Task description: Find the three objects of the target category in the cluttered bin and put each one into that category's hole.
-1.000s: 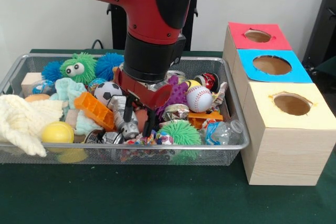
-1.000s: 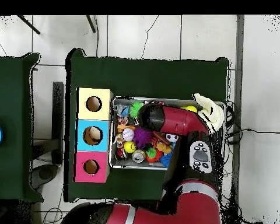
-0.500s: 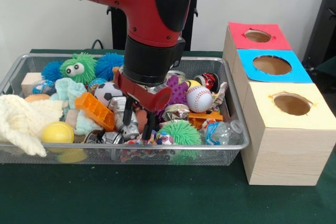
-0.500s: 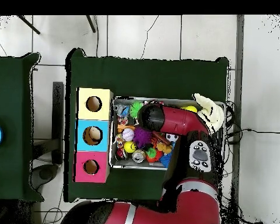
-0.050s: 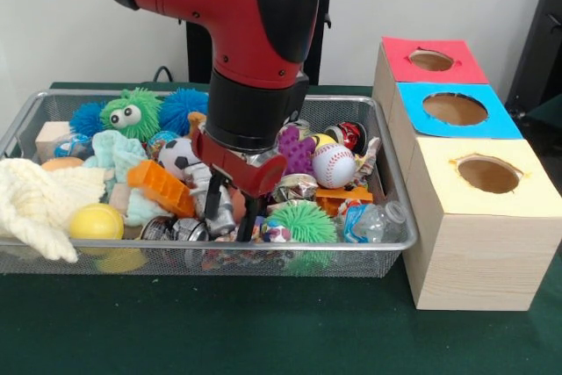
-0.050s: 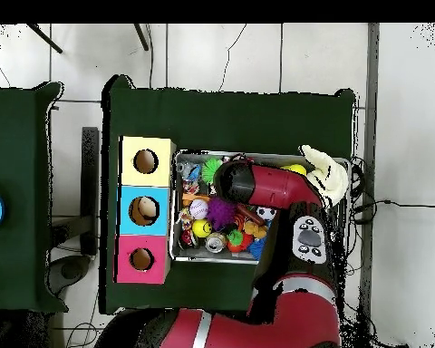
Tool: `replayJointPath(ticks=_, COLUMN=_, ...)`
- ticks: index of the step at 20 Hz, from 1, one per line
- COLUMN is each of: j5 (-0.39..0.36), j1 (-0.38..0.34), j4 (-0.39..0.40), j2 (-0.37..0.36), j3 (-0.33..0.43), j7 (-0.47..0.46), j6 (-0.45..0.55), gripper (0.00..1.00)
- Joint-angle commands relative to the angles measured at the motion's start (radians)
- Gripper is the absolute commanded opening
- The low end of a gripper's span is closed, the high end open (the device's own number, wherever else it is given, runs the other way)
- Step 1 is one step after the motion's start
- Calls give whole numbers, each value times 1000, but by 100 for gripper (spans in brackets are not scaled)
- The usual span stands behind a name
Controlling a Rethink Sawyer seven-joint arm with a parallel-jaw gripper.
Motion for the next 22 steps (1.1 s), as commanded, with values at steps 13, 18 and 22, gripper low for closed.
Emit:
replayJointPath(ticks=13, j5=-20, j1=-28, j4=8, j2=110, j3=123, j7=6, j6=-33, gripper=100)
replayJointPath(ticks=18, j5=-22, j1=-36, j4=29, j2=90, j3=133, j7=-3, j6=-30, gripper=100)
replayJointPath(ticks=22, j5=-26, j1=-37, j4=43, j2=78, j3=134, j7=-1, j6=-38, gripper=100)
